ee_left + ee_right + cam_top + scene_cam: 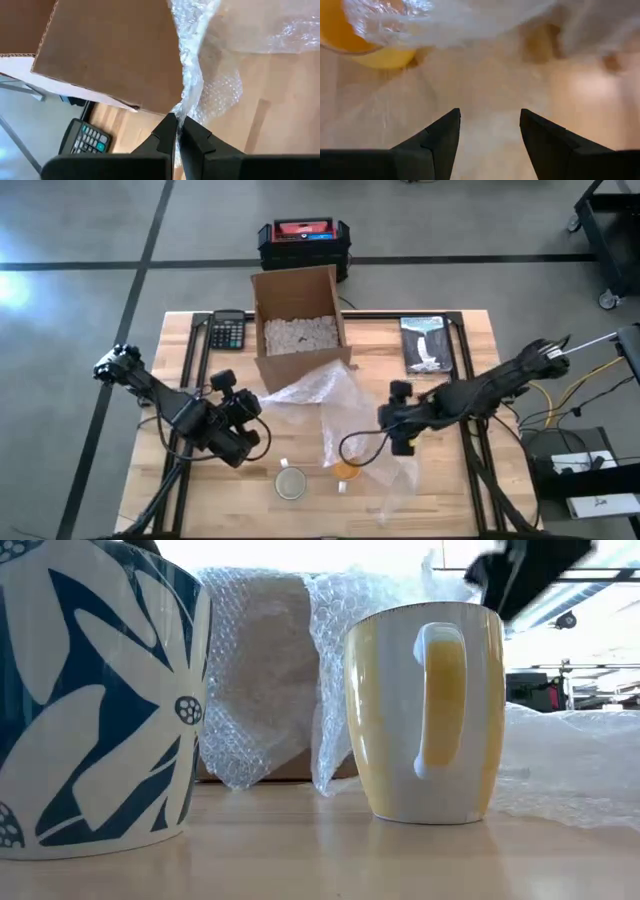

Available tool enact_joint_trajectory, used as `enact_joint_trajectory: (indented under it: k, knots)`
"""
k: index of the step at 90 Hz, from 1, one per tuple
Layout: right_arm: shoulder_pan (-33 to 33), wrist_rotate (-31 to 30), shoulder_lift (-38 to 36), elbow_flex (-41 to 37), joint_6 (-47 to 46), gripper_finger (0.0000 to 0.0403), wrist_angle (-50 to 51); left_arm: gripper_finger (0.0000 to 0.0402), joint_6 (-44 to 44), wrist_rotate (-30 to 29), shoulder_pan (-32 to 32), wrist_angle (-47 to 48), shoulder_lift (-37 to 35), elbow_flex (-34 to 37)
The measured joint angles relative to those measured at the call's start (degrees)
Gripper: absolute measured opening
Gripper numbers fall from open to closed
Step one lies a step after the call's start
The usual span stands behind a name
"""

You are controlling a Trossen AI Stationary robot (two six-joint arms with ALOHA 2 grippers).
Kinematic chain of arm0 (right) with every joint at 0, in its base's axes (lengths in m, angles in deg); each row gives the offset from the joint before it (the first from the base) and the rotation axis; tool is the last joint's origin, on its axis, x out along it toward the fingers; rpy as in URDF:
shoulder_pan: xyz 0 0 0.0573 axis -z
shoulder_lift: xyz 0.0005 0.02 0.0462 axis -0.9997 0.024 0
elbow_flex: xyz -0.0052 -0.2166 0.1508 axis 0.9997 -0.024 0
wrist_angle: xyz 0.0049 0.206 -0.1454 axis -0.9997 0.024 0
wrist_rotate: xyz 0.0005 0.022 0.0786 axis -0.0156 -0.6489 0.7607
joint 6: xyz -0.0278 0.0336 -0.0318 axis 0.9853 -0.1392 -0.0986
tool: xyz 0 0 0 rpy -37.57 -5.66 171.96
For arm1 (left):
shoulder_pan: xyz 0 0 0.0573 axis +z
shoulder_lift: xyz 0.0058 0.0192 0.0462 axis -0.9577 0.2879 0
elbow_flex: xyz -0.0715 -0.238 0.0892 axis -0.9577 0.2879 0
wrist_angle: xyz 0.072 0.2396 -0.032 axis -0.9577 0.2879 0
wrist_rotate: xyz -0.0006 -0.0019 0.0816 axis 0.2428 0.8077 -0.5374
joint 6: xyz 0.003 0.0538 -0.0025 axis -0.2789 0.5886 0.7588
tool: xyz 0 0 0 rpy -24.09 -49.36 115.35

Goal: Wrap mug
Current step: Prepare the transparent bubble wrap

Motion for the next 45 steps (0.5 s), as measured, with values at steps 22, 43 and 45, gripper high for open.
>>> enact_joint_trajectory:
  k: [22,43,45]
  knots:
    - [-0.1,4.0,5.6,-8.5,-4.5,0.016,2.4,0.0,0.0,2.9,0.0,0.1,0.0,0.0]
    - [-1.3,13.3,2.9,-4.6,-11.7,0.0135,26.9,0.0,0.4,4.1,0.0,0.1,0.0,0.0]
    - [-1.4,13.4,2.3,-3.7,-12.8,0.0132,28.1,0.0,0.4,4.1,0.0,0.1,0.0,0.0]
